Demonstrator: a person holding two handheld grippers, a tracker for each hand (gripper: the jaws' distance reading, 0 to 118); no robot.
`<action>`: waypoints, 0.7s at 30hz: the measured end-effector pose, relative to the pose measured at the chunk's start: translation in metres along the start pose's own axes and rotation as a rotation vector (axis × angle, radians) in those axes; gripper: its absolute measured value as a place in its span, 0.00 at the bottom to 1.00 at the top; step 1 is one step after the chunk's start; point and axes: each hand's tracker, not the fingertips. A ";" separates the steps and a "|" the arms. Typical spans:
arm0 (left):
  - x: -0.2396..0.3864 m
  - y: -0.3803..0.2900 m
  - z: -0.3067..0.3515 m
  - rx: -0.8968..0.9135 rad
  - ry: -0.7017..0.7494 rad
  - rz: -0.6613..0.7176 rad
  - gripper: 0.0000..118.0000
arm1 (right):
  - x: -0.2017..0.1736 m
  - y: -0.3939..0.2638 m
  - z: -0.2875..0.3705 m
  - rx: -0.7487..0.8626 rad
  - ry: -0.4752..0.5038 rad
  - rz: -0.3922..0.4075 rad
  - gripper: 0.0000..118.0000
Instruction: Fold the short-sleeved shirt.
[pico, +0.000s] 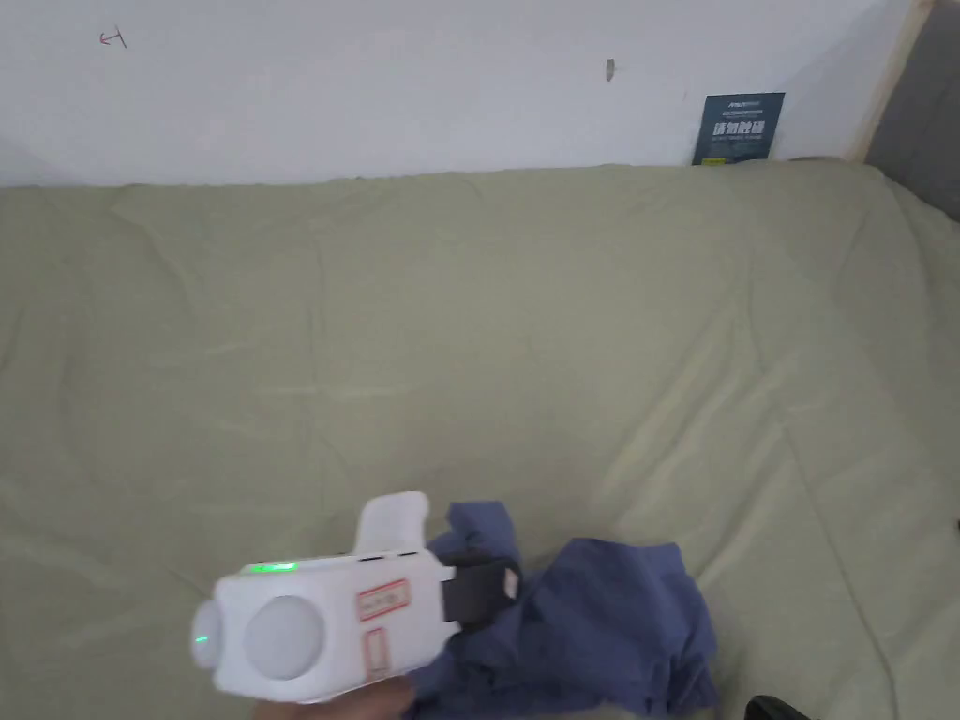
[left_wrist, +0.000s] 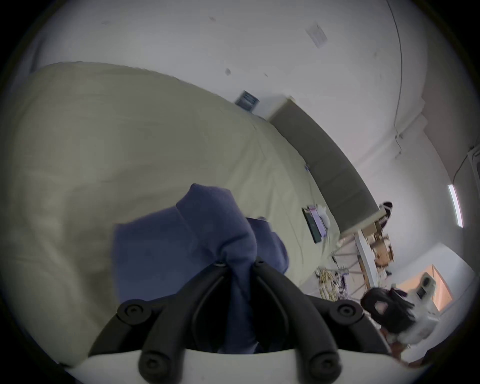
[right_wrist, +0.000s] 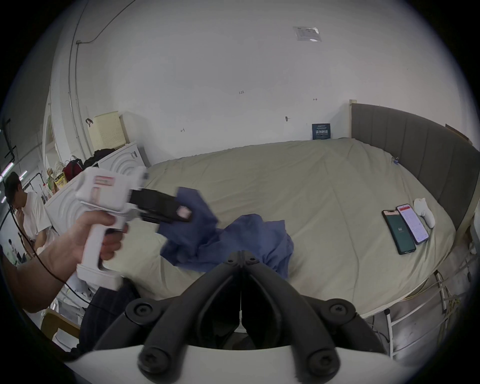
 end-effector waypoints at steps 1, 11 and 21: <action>0.010 -0.001 -0.024 -0.031 -0.005 -0.008 0.06 | 0.003 -0.001 0.002 0.000 -0.010 -0.006 0.00; 0.032 -0.007 -0.048 0.044 0.001 -0.037 0.95 | 0.029 -0.005 0.016 0.003 -0.084 -0.005 0.00; -0.032 -0.008 -0.012 0.071 0.117 0.150 0.08 | 0.039 -0.015 -0.003 -0.027 -0.028 -0.087 0.00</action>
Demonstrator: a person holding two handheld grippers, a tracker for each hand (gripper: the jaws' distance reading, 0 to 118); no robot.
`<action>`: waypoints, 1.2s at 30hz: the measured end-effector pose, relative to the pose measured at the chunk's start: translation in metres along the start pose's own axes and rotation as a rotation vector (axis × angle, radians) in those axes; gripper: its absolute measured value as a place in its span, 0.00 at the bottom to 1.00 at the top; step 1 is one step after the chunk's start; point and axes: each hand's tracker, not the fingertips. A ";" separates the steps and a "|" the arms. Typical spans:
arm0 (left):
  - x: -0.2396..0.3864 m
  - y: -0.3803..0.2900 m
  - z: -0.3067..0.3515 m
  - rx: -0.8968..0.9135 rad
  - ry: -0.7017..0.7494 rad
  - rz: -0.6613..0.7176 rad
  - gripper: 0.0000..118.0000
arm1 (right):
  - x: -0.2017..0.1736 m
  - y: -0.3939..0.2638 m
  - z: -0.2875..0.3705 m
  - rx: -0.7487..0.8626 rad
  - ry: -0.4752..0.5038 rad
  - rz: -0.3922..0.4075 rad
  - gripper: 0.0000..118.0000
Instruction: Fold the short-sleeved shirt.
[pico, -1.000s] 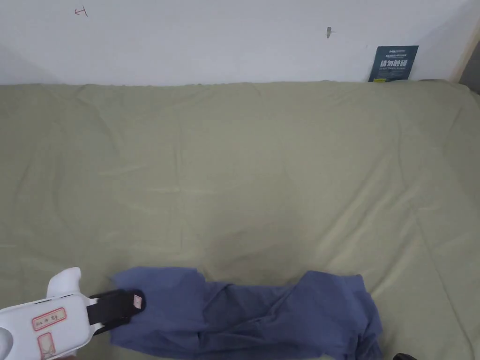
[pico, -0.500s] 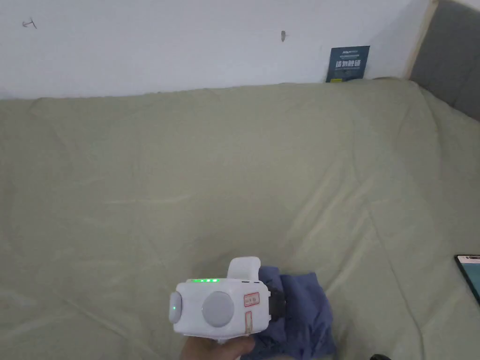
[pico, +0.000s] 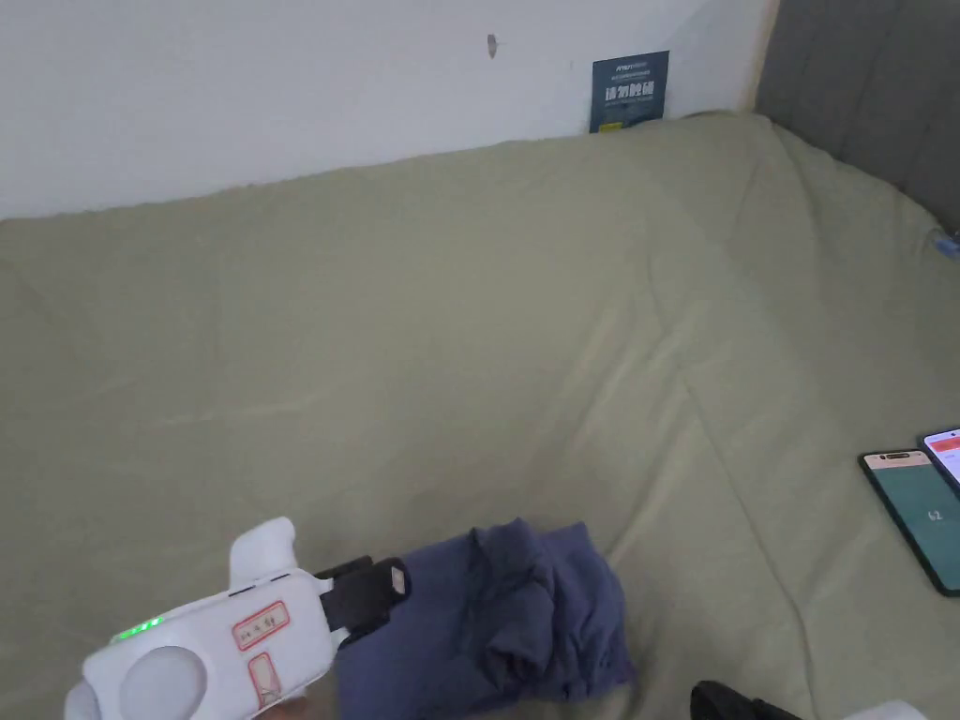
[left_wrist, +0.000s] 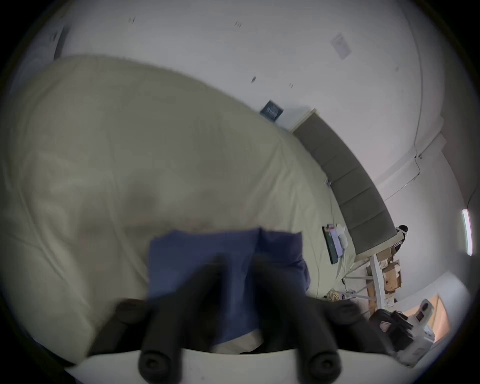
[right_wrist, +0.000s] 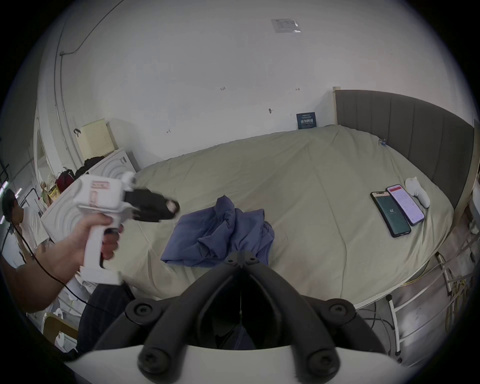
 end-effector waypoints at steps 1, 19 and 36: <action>0.006 -0.009 -0.022 -0.043 0.012 0.018 0.08 | 0.000 -0.001 0.000 0.001 -0.001 -0.002 0.00; 0.031 -0.043 0.016 -0.008 -0.104 -0.129 0.08 | 0.024 0.046 -0.115 -0.156 0.333 -0.160 0.00; -0.101 -0.035 -0.066 -0.071 -0.542 0.265 1.00 | 0.099 -0.001 -0.238 -0.359 0.427 -0.520 0.00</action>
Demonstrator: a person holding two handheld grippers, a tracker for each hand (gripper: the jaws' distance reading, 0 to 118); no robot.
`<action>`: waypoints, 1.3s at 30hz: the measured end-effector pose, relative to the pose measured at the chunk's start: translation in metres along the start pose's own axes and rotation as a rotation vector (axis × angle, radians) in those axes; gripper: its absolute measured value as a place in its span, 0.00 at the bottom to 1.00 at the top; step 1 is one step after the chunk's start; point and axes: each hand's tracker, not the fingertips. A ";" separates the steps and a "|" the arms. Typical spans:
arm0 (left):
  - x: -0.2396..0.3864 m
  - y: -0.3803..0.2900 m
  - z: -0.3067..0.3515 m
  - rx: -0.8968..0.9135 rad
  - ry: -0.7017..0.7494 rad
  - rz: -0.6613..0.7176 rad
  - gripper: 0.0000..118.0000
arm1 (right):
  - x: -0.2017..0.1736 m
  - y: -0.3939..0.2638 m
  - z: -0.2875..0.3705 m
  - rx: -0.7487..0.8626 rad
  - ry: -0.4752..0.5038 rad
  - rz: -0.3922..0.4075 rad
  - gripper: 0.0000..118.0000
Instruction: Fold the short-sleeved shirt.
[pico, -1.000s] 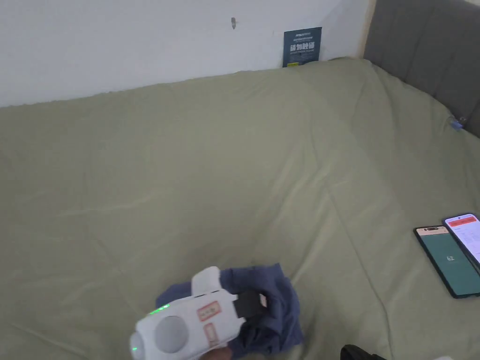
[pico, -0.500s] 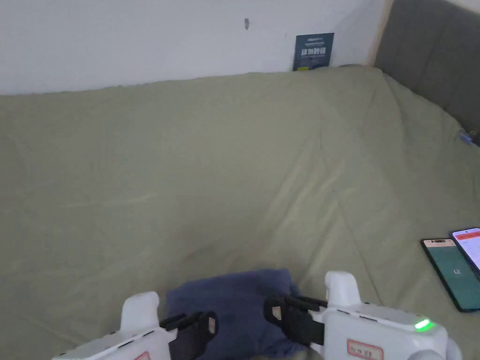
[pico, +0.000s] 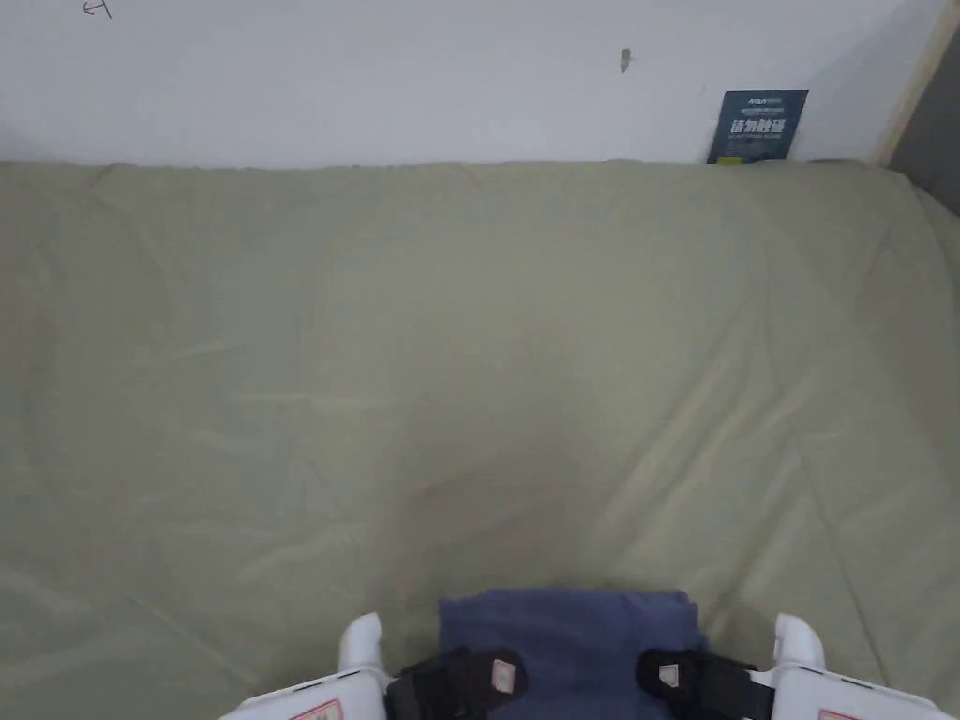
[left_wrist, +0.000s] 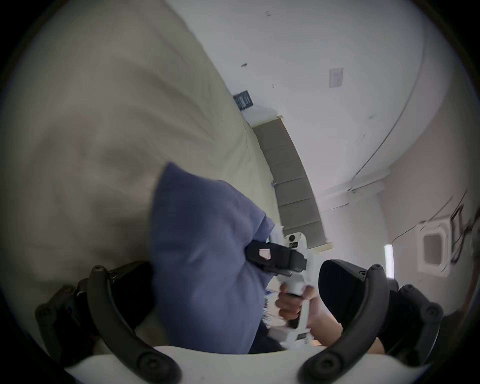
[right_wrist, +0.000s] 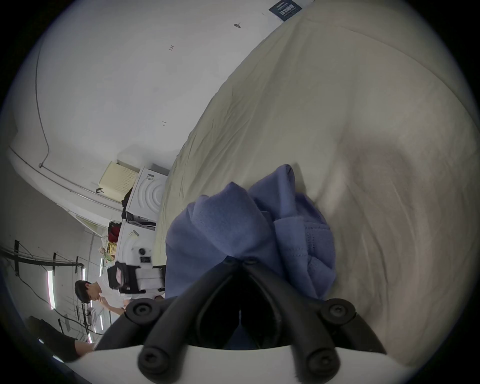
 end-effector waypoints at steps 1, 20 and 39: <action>-0.001 0.004 -0.012 -0.034 -0.010 0.039 1.00 | -0.002 -0.001 0.000 0.002 0.001 0.002 0.00; 0.033 0.070 0.210 0.076 0.576 -0.301 0.15 | -0.075 -0.056 0.075 0.100 -0.056 0.149 0.00; -0.048 0.161 0.562 0.102 1.160 -0.223 0.98 | -0.132 -0.082 0.038 0.080 -0.125 0.165 0.00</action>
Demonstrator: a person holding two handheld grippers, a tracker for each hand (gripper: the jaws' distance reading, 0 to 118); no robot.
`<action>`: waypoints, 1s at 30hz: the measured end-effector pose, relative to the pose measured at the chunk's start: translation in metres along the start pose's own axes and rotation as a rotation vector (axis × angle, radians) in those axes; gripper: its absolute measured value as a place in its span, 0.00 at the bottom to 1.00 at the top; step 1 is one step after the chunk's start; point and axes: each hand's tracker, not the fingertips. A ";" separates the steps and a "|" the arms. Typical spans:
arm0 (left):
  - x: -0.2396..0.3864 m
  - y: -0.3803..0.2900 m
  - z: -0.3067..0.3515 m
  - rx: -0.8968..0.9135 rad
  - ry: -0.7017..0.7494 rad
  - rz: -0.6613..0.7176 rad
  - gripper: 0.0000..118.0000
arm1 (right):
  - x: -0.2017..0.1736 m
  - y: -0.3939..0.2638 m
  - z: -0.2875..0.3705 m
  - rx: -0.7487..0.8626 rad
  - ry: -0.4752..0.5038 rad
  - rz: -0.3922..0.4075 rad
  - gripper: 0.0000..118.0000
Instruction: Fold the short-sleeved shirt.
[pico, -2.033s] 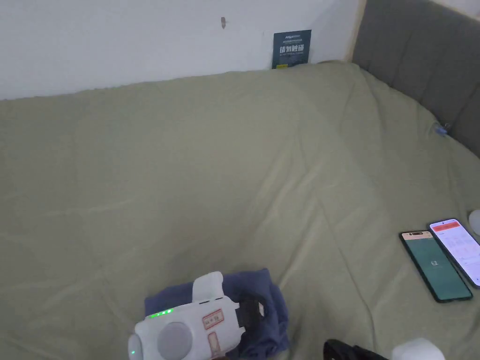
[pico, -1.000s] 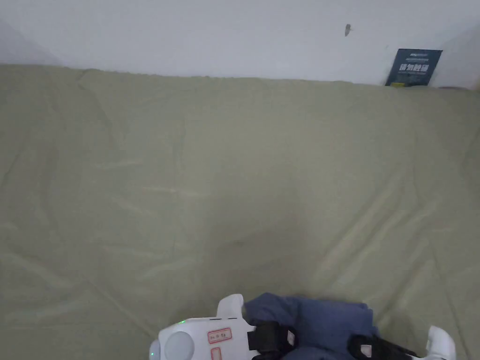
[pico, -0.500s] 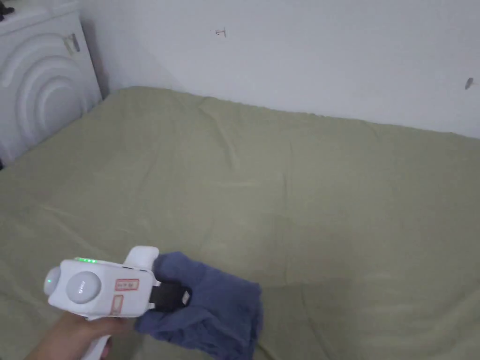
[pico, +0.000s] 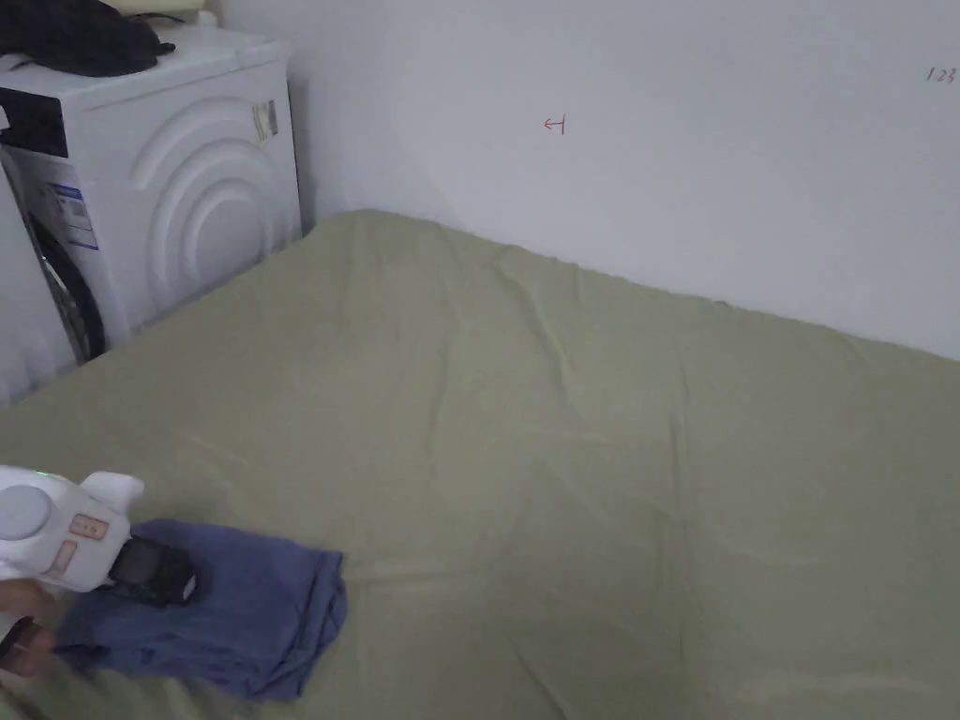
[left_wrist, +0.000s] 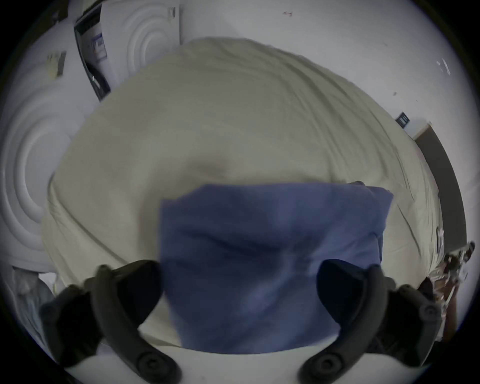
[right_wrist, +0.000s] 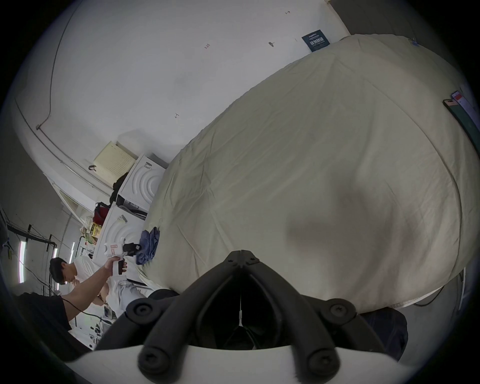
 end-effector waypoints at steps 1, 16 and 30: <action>-0.006 0.001 0.008 -0.023 0.010 0.014 0.97 | -0.002 0.001 0.000 0.001 -0.001 0.006 0.00; 0.317 -0.068 0.230 0.992 0.084 -0.171 0.11 | -0.124 0.057 0.095 0.440 -0.224 0.496 0.00; 0.510 -0.160 0.303 1.303 -0.084 -0.222 0.08 | -0.195 0.073 0.188 0.849 -0.259 0.681 0.00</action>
